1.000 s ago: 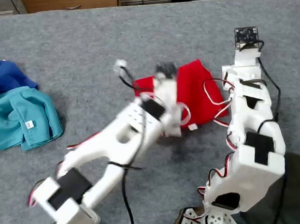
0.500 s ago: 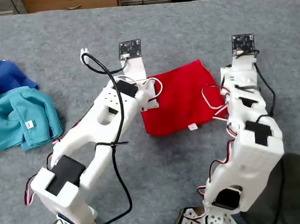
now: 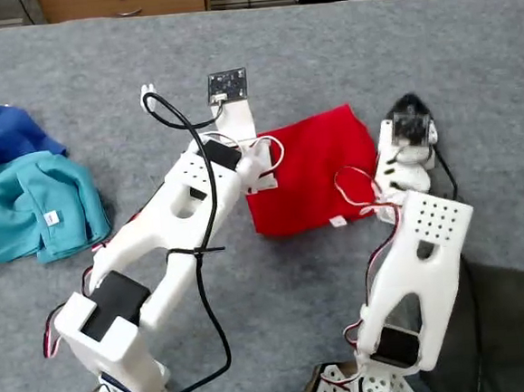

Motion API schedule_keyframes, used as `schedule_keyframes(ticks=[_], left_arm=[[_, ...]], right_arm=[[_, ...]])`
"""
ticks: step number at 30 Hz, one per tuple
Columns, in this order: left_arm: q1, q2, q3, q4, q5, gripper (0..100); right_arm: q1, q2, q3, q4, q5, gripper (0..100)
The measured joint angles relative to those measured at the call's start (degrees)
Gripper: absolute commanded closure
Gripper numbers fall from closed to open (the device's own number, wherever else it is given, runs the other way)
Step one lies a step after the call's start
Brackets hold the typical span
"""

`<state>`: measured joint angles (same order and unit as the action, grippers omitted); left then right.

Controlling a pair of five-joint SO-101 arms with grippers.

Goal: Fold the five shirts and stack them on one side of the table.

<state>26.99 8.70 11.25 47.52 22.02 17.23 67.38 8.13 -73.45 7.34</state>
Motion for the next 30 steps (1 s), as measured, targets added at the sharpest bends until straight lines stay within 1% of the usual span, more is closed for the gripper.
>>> schedule_keyframes(ticks=[2,3,6,30], left_arm=[[0.0,0.0,0.0,0.0,0.0,98],[0.0,0.0,0.0,0.0,0.0,98],[0.0,0.0,0.0,0.0,0.0,98],[0.0,0.0,0.0,0.0,0.0,98]], right_arm=[[0.09,2.73,-3.43,-8.26,0.0,98.5],[0.09,2.81,-3.78,-9.32,-0.09,98.5],[0.09,2.81,-3.78,-7.91,-0.09,98.5],[0.09,2.9,-3.96,-7.91,-0.09,98.5]])
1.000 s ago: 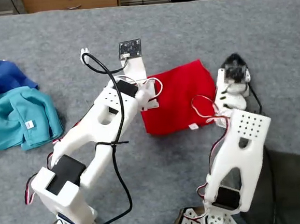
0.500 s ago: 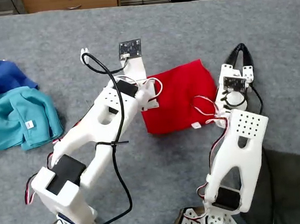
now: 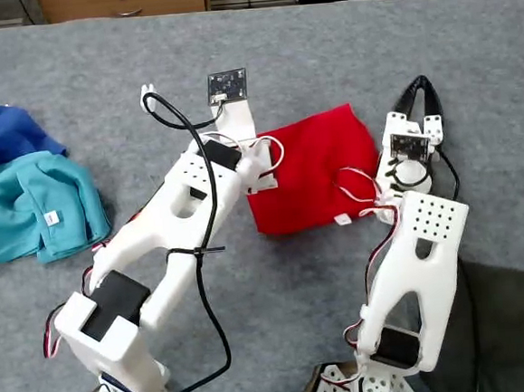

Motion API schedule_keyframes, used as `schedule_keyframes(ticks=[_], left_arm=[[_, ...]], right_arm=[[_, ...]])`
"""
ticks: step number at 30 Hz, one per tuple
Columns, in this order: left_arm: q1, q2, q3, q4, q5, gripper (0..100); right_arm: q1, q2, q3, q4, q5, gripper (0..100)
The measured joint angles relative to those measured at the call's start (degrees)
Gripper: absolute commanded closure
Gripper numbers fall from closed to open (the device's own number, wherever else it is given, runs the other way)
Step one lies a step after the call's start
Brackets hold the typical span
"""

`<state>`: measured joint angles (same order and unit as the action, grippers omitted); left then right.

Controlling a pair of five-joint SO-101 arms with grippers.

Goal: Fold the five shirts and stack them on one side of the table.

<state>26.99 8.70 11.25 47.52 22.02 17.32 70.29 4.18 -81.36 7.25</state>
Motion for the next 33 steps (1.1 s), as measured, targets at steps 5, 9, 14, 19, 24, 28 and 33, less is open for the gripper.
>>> schedule_keyframes(ticks=[5,9,14,19,24,28,33], left_arm=[[0.0,0.0,0.0,0.0,0.0,98],[0.0,0.0,0.0,0.0,0.0,98],[0.0,0.0,0.0,0.0,0.0,98],[0.0,0.0,0.0,0.0,0.0,98],[0.0,0.0,0.0,0.0,0.0,98],[0.0,0.26,0.0,0.0,0.0,98],[-0.09,2.9,0.0,0.0,0.0,98]], right_arm=[[0.0,0.0,0.0,0.0,0.0,98.5],[0.0,0.0,0.0,0.0,0.0,98.5],[0.0,0.0,0.0,0.0,0.0,98.5],[0.0,0.0,0.0,0.0,0.0,98.5],[0.0,0.0,0.0,0.0,0.0,98.5],[0.0,0.0,0.0,0.0,0.0,98.5],[0.0,0.0,0.0,0.0,0.0,98.5]])
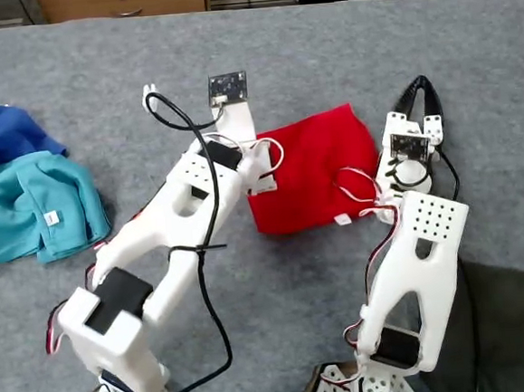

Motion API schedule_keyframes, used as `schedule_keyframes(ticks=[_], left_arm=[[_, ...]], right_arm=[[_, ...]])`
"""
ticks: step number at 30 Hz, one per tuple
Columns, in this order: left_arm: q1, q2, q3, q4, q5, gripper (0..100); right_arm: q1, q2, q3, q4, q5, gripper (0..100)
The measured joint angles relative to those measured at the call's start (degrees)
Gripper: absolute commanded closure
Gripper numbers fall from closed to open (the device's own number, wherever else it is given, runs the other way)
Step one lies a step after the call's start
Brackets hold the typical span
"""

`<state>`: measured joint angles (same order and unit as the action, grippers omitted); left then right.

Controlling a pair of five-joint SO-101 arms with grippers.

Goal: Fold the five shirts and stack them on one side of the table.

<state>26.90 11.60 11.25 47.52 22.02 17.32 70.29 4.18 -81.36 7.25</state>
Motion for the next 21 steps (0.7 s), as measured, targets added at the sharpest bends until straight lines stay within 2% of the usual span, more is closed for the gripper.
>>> schedule_keyframes(ticks=[21], left_arm=[[-1.41,1.14,-0.7,-1.23,0.0,98]], right_arm=[[0.0,0.0,0.0,0.0,0.0,98.5]])
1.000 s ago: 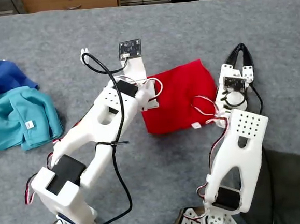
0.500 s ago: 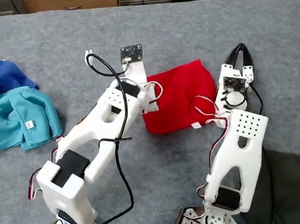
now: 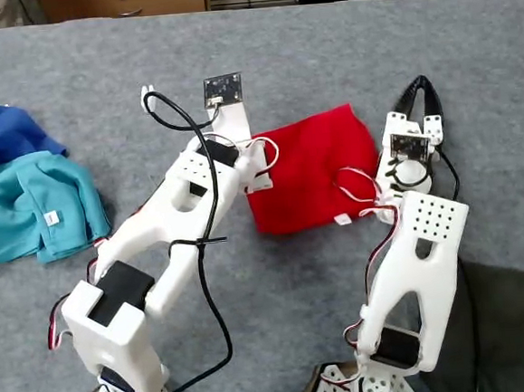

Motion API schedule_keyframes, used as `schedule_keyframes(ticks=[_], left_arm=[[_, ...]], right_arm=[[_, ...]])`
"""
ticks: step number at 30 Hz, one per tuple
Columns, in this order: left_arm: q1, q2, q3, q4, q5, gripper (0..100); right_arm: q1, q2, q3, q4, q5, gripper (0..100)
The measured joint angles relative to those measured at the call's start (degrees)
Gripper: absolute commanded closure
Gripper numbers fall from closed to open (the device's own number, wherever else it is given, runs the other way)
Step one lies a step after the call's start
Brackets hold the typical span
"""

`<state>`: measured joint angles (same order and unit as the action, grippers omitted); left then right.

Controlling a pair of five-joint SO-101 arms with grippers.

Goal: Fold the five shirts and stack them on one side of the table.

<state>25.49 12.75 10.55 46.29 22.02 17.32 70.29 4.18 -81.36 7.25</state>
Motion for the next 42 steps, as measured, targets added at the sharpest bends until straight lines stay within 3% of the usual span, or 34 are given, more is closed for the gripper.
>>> schedule_keyframes(ticks=[34,42], left_arm=[[-0.7,0.0,0.0,-0.09,0.09,98],[-0.53,0.0,1.49,-6.15,0.09,98]], right_arm=[[0.0,0.0,0.0,0.0,0.0,98.4],[0.0,0.0,-0.7,0.0,0.0,96.3]])
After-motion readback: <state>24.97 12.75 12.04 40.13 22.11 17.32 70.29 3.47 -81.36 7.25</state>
